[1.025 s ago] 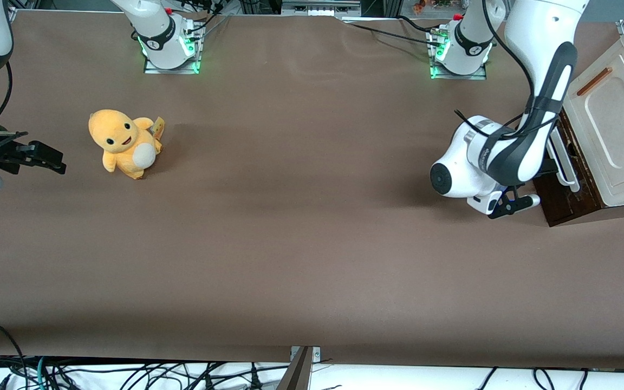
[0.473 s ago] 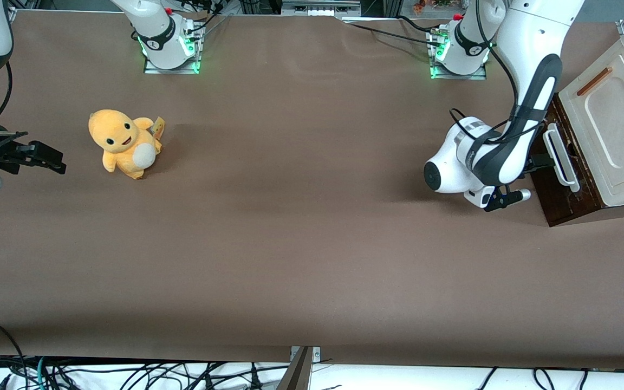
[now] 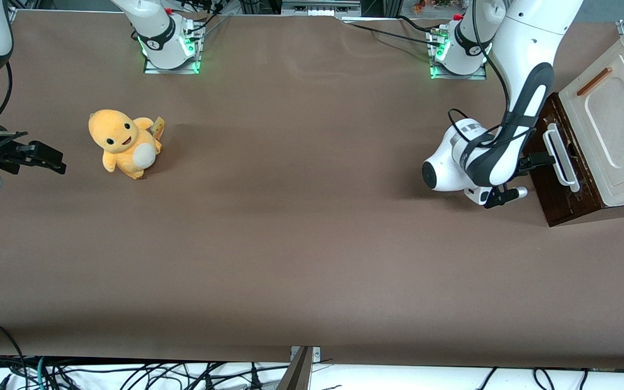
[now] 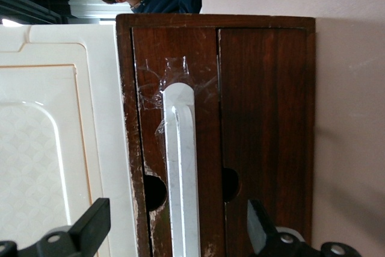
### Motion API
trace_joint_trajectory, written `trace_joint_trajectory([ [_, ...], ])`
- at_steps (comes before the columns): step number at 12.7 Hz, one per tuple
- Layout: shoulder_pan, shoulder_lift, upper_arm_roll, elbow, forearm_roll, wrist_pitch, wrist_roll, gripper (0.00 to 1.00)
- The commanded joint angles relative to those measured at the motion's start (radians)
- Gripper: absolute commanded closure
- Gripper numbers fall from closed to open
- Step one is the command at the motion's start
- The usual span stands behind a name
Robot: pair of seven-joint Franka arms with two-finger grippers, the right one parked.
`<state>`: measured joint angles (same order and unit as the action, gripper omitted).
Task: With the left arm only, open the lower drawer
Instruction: 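Move the open left gripper onto the white bar handle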
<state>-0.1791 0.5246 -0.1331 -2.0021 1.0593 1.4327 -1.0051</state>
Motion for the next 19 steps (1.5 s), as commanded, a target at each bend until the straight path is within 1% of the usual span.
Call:
trace_joint_trajectory([
  [1,0.006,0.005,-0.005,-0.030,0.048,-0.015,-0.024,0.00],
  [3,0.009,0.023,-0.003,-0.046,0.076,-0.032,-0.058,0.00],
  [5,0.009,0.034,-0.002,-0.063,0.080,-0.037,-0.079,0.00],
  [11,0.033,0.031,0.004,-0.066,0.096,-0.037,-0.079,0.00],
  [15,0.050,0.029,0.004,-0.066,0.126,-0.037,-0.079,0.00],
  [19,0.056,0.034,0.010,-0.066,0.140,-0.037,-0.079,0.00],
])
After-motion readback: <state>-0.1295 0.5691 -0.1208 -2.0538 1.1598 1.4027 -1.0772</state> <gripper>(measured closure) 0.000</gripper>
